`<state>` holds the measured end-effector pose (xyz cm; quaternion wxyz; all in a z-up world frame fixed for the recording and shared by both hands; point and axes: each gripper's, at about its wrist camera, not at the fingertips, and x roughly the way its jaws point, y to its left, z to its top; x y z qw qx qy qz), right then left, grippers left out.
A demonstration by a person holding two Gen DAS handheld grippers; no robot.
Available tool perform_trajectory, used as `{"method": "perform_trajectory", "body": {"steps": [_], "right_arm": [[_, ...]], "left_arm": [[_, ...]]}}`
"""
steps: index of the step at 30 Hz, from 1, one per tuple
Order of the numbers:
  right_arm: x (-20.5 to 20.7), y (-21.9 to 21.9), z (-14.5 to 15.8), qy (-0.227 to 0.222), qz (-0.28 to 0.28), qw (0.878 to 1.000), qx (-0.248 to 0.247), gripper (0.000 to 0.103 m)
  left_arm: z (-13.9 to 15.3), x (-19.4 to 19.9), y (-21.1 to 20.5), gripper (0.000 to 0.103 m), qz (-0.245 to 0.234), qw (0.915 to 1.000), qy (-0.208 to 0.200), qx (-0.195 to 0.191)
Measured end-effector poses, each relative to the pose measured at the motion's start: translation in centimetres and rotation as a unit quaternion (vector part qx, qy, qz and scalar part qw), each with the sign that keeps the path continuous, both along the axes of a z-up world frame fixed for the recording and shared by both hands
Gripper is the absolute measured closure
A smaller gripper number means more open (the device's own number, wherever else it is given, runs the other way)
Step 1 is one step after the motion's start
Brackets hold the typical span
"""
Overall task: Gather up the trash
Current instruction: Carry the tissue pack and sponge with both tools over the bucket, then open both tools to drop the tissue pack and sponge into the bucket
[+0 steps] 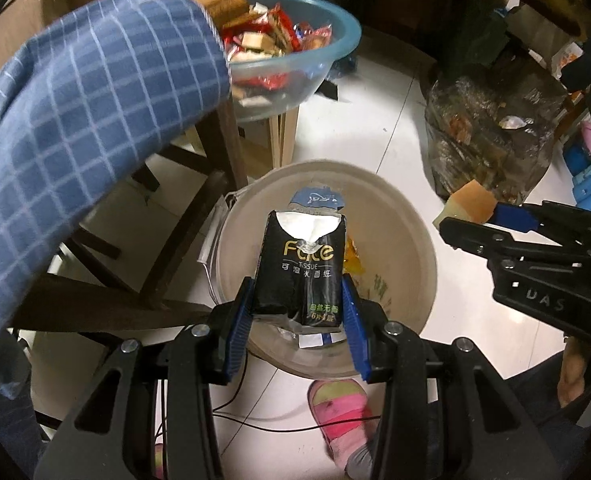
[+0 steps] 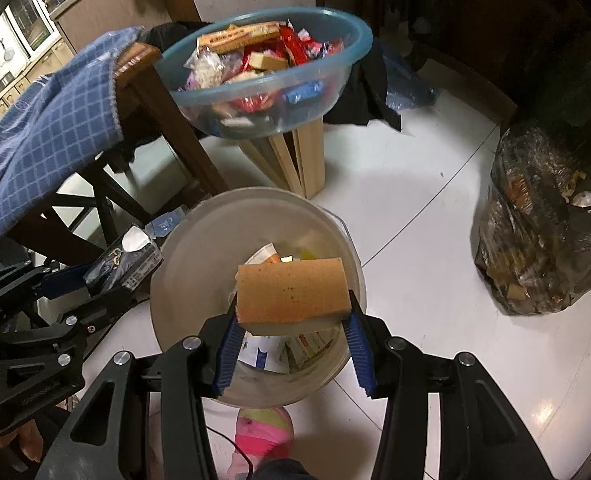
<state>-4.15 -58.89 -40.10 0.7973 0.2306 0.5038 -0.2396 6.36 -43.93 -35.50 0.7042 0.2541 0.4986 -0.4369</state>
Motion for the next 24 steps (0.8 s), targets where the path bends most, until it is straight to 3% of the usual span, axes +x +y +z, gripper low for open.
{"method": "perform_trajectory", "body": {"steps": [10,21,23,24], "right_arm": [[0.9,-1.3,-3.7,0.028,0.003,0.999,0.037,0.054],[1.3,-1.5,-3.9,0.025,0.008,0.999,0.039,0.054],[1.1,-1.7,-3.6,0.021,0.003,0.999,0.036,0.053],[1.0,-1.7,-3.5,0.019,0.000,0.999,0.036,0.050]], "left_arm": [[-2.8,0.3,-0.9,0.062,-0.005,0.9995,0.019,0.025],[-3.4,0.7,-1.0,0.059,-0.006,0.9993,0.019,0.033],[-3.4,0.7,-1.1,0.057,-0.006,0.9992,0.016,0.036],[-3.4,0.7,-1.0,0.051,-0.003,0.9992,0.012,0.038]]}}
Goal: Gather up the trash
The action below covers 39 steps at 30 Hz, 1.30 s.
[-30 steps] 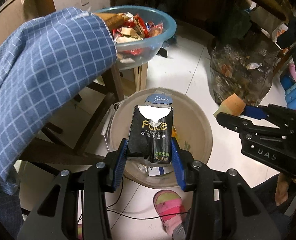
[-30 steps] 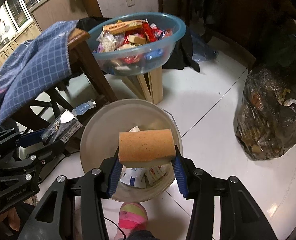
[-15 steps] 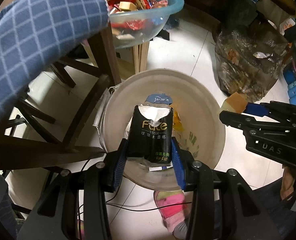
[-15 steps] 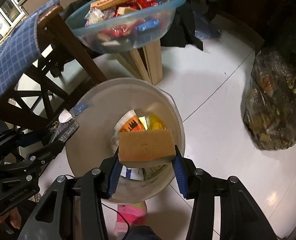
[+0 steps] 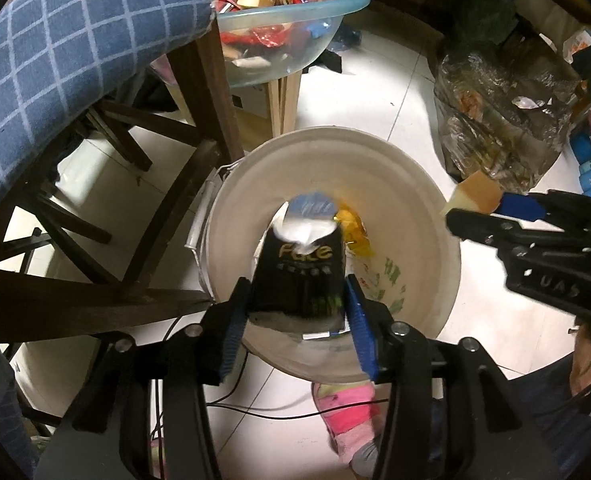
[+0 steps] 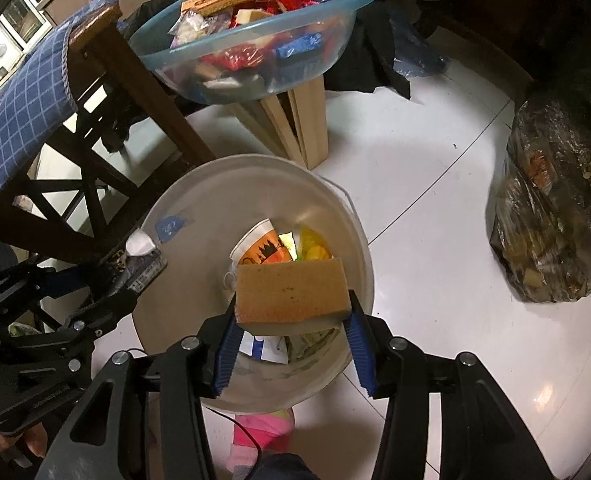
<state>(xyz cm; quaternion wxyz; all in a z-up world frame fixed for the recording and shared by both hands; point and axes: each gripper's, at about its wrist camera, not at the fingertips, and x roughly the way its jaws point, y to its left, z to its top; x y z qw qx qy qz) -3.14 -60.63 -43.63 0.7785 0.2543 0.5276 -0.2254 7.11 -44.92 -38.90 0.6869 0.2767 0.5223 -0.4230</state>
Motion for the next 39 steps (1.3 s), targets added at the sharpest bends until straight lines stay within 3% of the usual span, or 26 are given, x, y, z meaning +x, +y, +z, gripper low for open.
{"method": "perform_trajectory", "body": {"steps": [4,7,15,21,27,31,39], "right_arm": [[-0.3,0.0,0.3,-0.005,-0.003,1.000,-0.001,0.038],[-0.3,0.0,0.5,-0.009,-0.003,1.000,-0.002,0.032],[-1.1,-0.4,1.9,-0.032,-0.017,0.999,-0.012,0.032],[-2.1,0.2,3.8,-0.043,-0.030,0.998,-0.041,0.020],[-4.8,2.1,8.3,-0.104,-0.046,0.987,-0.109,0.008],[-8.0,3.7,12.3,-0.168,-0.066,0.971,-0.158,0.005],[-12.7,8.7,20.0,-0.238,-0.071,0.936,-0.250,0.005]], "left_arm": [[0.1,0.5,0.3,0.031,0.008,1.0000,-0.004,0.000],[0.1,0.5,0.3,0.023,0.008,1.0000,-0.004,0.000],[0.1,0.9,0.7,0.023,0.017,0.9998,-0.014,0.003],[1.7,0.7,1.2,0.014,0.024,0.9989,-0.039,-0.006],[6.6,-0.2,2.5,0.009,0.033,0.9945,-0.075,-0.066],[11.7,-0.9,4.4,0.008,0.049,0.9830,-0.121,-0.128],[20.9,-3.1,9.9,0.006,0.111,0.9384,-0.238,-0.225]]}}
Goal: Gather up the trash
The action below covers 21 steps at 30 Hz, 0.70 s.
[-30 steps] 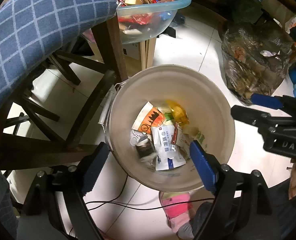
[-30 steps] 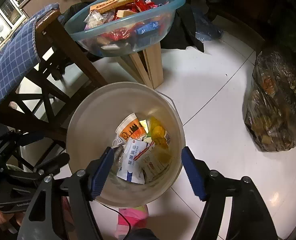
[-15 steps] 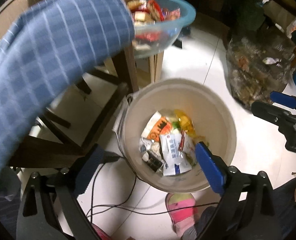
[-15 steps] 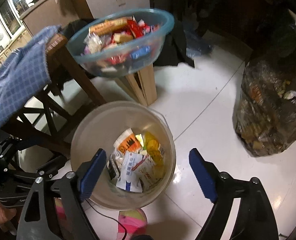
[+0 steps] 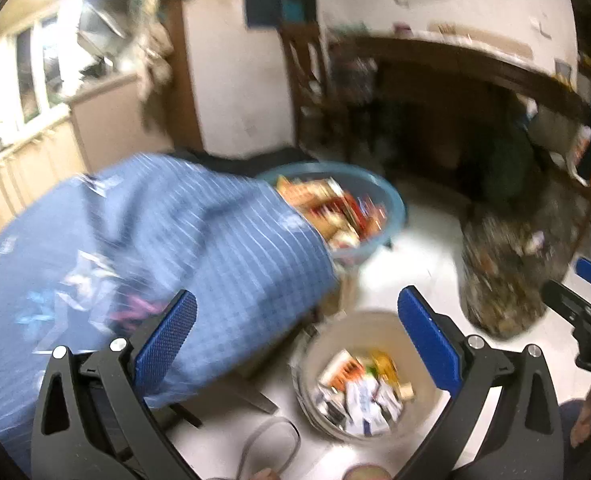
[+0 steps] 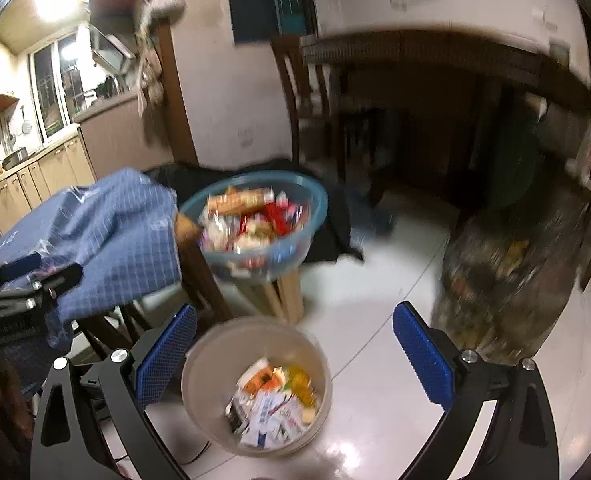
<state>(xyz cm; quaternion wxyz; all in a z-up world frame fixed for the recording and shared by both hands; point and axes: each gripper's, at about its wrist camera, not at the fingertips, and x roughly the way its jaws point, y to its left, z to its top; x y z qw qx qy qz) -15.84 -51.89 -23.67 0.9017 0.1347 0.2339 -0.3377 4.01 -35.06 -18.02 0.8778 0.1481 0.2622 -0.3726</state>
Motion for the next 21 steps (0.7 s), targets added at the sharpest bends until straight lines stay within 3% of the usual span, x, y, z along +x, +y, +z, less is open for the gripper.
{"method": "perform_trajectory", "body": {"steps": [6,10,14,17,21], "right_arm": [[-2.0,4.2,4.9,-0.040,0.011,0.997,-0.060,0.005],[-2.4,7.6,8.0,-0.066,0.037,0.993,-0.094,0.005],[-1.2,11.3,11.4,-0.091,0.075,0.985,-0.122,0.005],[1.1,14.6,13.5,-0.103,0.122,0.978,-0.135,0.005],[5.4,18.9,15.3,-0.118,0.194,0.967,-0.113,0.005]], "left_arm": [[4.8,-2.0,3.6,0.005,0.047,0.9966,-0.053,-0.042],[7.1,-3.5,5.7,0.005,0.092,0.9904,-0.093,-0.044],[9.6,-3.5,9.2,0.005,0.106,0.9873,-0.099,-0.066],[11.1,-2.7,12.6,0.005,0.150,0.9797,-0.107,-0.078],[12.7,-1.0,19.0,0.005,0.233,0.9610,-0.122,-0.085]]}}
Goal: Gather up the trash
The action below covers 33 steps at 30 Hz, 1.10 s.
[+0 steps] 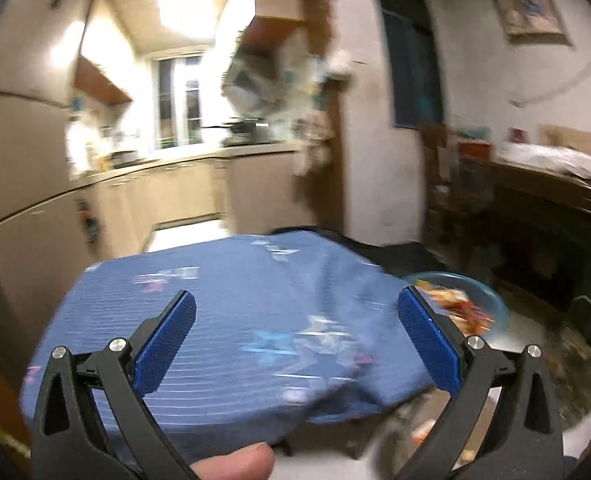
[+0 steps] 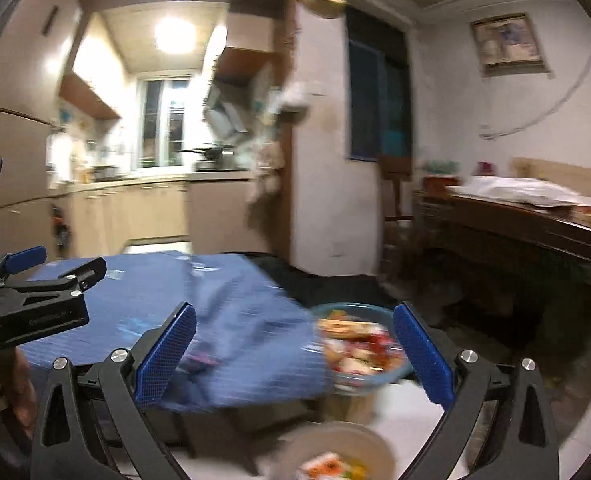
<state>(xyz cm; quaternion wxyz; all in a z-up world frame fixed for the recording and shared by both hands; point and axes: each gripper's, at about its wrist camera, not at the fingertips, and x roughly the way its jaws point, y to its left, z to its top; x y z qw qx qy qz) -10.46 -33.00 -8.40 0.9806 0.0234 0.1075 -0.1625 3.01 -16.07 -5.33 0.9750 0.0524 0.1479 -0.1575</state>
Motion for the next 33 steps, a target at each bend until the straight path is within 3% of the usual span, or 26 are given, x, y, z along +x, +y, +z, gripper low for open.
{"method": "perform_trajectory", "body": {"steps": [5,14,22,33], "right_arm": [[5.5,6.3,1.2,0.018,0.068,0.997,-0.010,0.005],[13.3,17.2,3.3,0.032,0.163,0.986,-0.026,0.005],[16.9,22.8,3.2,0.056,0.170,0.984,-0.017,0.005],[16.1,22.5,2.9,0.055,0.178,0.982,0.003,0.005]], "left_arm": [[0.8,2.9,8.1,0.005,0.113,0.9936,0.014,0.000],[1.7,4.8,17.9,0.005,0.226,0.9721,0.056,-0.029],[1.0,5.1,20.7,0.005,0.217,0.9729,0.077,-0.021],[0.8,5.0,19.7,0.005,0.202,0.9762,0.076,-0.015]]}}
